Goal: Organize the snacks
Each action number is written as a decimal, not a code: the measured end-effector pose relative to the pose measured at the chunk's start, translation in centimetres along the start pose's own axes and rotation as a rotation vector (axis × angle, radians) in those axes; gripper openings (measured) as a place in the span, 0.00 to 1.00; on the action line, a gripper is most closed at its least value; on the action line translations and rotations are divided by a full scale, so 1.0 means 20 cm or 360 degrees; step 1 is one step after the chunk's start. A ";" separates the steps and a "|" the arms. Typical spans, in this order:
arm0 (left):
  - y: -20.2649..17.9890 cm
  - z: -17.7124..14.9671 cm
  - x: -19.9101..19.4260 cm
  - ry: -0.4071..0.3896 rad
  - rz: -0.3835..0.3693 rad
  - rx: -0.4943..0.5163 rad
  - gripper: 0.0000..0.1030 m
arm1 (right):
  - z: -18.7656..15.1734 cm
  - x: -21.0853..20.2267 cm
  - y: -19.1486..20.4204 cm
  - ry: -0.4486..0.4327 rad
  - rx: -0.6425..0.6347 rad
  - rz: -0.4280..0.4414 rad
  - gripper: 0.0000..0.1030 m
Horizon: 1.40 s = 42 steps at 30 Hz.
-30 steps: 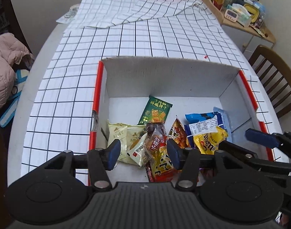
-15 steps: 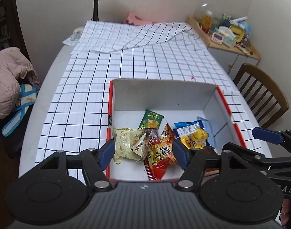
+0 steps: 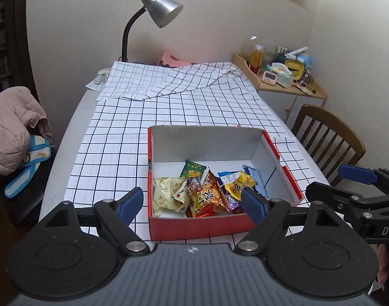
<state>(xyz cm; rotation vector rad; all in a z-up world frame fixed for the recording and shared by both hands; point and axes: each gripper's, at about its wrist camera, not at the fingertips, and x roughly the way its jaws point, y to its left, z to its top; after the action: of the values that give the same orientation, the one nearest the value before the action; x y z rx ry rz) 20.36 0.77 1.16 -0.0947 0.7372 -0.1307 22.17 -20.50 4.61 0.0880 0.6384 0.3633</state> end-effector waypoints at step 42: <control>-0.13 -0.09 -0.28 -0.0035 0.0055 -0.0018 0.96 | -0.04 -0.35 0.07 -0.0109 -0.0002 -0.0043 1.00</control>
<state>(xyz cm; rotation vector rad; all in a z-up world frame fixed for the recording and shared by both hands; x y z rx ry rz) 14.71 -1.03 3.87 -0.0937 0.7173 -0.0922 16.16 -21.65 8.21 0.0904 0.5713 0.3331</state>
